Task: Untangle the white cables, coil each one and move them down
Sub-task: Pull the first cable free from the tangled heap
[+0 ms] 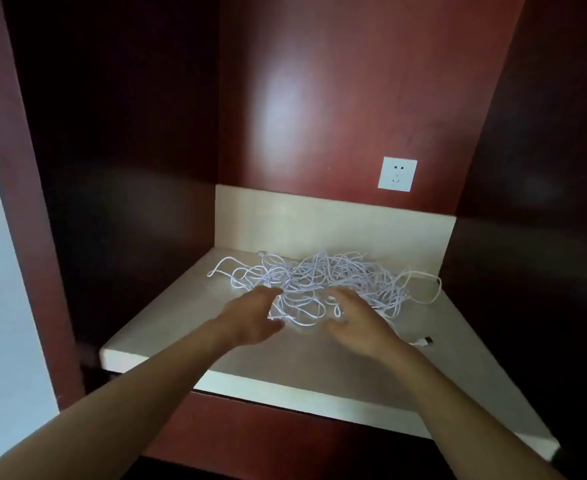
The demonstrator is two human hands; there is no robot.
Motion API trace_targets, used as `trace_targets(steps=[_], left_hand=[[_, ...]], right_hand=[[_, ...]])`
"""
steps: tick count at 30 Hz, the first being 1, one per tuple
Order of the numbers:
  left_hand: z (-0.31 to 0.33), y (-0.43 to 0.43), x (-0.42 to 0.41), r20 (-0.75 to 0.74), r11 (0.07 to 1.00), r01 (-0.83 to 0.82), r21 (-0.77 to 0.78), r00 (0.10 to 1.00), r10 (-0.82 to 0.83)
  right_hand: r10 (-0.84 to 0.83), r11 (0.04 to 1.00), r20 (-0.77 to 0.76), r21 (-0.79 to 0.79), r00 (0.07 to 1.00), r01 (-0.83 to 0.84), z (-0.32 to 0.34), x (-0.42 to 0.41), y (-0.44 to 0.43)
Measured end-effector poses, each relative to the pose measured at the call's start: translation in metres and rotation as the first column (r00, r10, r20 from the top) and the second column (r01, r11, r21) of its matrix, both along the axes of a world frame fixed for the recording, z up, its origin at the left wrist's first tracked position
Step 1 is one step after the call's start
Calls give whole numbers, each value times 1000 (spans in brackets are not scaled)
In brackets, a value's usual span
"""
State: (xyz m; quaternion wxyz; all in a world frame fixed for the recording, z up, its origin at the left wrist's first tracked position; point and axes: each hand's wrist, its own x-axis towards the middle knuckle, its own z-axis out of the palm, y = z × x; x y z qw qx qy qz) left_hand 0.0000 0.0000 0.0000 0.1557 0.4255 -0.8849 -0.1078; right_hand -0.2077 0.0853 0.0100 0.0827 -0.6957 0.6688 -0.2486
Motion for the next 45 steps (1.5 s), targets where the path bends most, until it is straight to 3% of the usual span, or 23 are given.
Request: trace_targets(steps=[6, 11, 17, 26, 32, 35, 38, 42, 45], left_hand=[[-33, -27, 3, -22, 998, -57, -33, 998, 56], [-62, -57, 9, -145, 997, -26, 73, 989, 37], [-71, -102, 1, -157, 998, 31, -46, 987, -38], [-72, -172, -39, -262, 997, 74, -8, 962, -73], [-69, -168, -35, -356, 975, 5, -222, 931, -85], [-64, -155, -31, -376, 947, 13, -321, 916, -140], [-48, -138, -24, -404, 938, 17, -346, 900, -165], [-12, -114, -22, -515, 939, 161, -304, 802, -304], [31, -86, -27, -756, 947, 322, 23, 625, -194]], right_hand=[[90, 996, 13, -3, 996, -90, -32, 13, -49], [193, 981, -58, 35, 979, -191, -61, 22, -87], [115, 993, -138, 24, 984, -113, -78, 4, -130], [10, 1000, -71, 27, 997, -9, -84, -29, -196], [44, 999, -76, 27, 996, -42, -89, -30, -195], [55, 996, 33, 64, 998, -57, -67, -17, -173], [58, 998, 26, 37, 998, -59, -31, -7, -151], [72, 992, 90, -106, 993, -62, 19, 2, -133], [173, 966, 332, -240, 927, -94, 56, 11, -116]])
